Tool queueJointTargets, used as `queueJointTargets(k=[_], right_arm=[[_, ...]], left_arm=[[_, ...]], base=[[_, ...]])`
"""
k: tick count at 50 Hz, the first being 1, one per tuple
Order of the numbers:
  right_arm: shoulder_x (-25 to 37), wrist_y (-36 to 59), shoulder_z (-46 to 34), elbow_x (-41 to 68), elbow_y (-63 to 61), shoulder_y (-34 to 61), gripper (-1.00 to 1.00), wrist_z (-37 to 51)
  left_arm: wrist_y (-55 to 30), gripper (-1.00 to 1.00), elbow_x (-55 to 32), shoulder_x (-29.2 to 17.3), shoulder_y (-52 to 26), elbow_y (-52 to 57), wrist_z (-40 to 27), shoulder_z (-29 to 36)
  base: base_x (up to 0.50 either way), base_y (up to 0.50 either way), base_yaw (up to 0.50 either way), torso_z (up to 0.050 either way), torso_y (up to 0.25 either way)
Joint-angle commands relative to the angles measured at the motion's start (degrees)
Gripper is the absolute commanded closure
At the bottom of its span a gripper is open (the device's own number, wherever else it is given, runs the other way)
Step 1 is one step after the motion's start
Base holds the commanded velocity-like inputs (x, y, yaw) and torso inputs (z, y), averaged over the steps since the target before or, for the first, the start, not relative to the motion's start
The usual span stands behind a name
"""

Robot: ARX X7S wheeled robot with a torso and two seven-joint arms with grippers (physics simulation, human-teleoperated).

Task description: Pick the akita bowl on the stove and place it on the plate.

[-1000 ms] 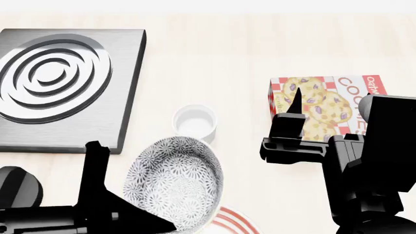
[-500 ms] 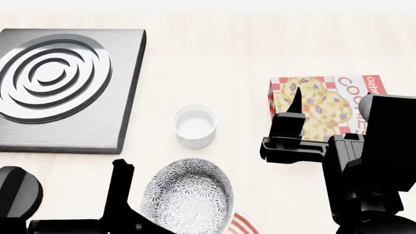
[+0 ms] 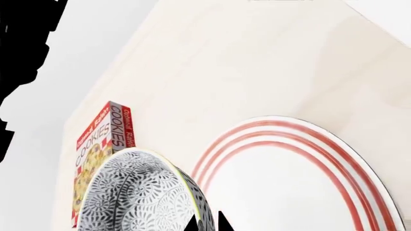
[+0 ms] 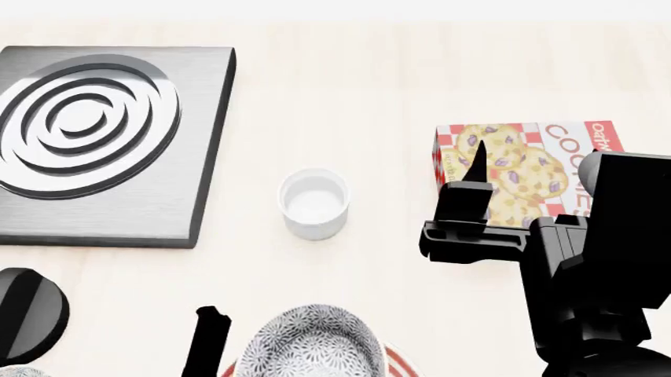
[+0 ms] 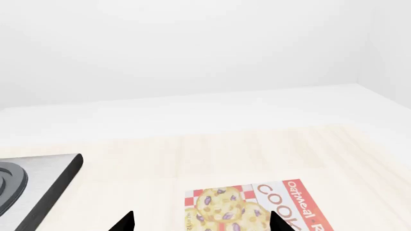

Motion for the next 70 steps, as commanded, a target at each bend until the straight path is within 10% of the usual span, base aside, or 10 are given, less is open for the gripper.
queueJointTargets(k=[1, 70], right_arm=[[0.2, -0.2, -0.1, 0.3, 0.1, 0.0, -1.00, 0.3], [1.3, -1.4, -0.9, 2.2, 0.6, -0.2, -1.00, 1.9]], left_arm=[[0.2, 1.00, 0.6, 0.0, 0.7, 0.3, -1.0, 0.3], [0.1, 1.00, 3.1, -0.3, 4.2, -1.2, -2.7, 2.9]], base=[[0.00, 0.00, 0.00, 0.000, 0.000], [0.00, 0.00, 0.00, 0.000, 0.000]])
